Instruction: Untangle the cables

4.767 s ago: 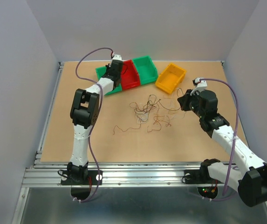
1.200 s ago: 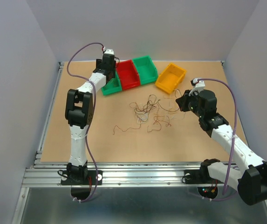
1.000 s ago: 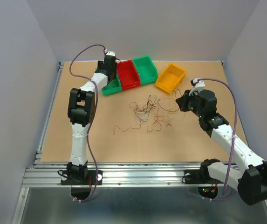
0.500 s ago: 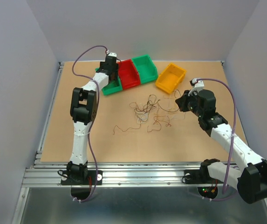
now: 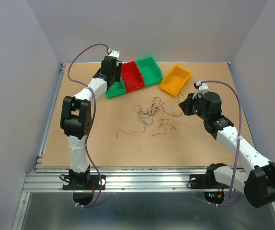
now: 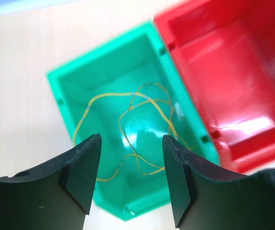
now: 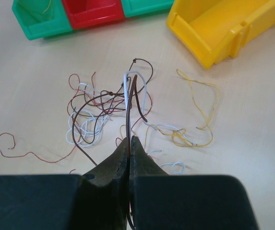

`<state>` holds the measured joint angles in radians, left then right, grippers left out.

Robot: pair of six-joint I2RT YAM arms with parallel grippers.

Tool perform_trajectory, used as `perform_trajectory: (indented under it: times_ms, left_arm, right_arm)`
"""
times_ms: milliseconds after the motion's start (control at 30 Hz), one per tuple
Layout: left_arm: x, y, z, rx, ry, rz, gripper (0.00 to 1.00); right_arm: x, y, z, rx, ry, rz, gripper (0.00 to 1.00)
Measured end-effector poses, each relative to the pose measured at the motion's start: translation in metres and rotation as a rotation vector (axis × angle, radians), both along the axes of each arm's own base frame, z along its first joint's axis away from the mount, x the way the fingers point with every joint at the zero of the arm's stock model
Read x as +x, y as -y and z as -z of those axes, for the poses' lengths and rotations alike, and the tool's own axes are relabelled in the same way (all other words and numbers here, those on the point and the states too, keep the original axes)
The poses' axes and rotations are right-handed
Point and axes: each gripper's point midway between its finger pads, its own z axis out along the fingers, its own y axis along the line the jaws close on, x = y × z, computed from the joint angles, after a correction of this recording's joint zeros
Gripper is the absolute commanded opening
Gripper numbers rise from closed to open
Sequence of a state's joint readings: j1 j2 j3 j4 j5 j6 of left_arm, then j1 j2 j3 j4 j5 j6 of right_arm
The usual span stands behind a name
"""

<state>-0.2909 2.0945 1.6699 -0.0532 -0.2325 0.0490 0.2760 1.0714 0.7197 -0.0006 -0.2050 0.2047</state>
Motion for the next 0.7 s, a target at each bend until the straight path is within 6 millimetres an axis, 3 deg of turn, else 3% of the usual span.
perform_trajectory:
  times_ms: [167,233,300,400,533,633,700]
  left_arm:
    - [-0.021,0.023,-0.084,-0.019,0.182,0.082,0.73]
    - [-0.029,0.039,-0.112,-0.028,0.247,0.125,0.73]
    - [-0.039,0.057,-0.127,-0.021,0.287,0.195,0.73]
    - [-0.063,0.084,-0.124,0.009,0.297,0.343,0.74]
    - [-0.114,0.121,-0.096,0.033,0.28,0.601,0.97]
    - [-0.164,0.149,-0.082,0.026,0.299,0.858,0.99]
    - [-0.19,0.158,-0.084,0.033,0.353,0.983,0.99]
  right_arm:
    - [-0.006,-0.015,0.004,0.026,-0.021,-0.091,0.03]
    - [-0.009,-0.021,0.002,0.042,-0.02,-0.132,0.03]
    - [-0.012,-0.027,-0.002,0.061,-0.01,-0.164,0.01]
    - [-0.013,-0.035,-0.011,0.106,0.006,-0.198,0.01]
    - [-0.01,-0.041,-0.028,0.183,0.034,-0.195,0.01]
    - [-0.006,-0.04,-0.035,0.213,0.047,-0.167,0.01]
    - [-0.004,-0.039,-0.039,0.226,0.056,-0.153,0.01]
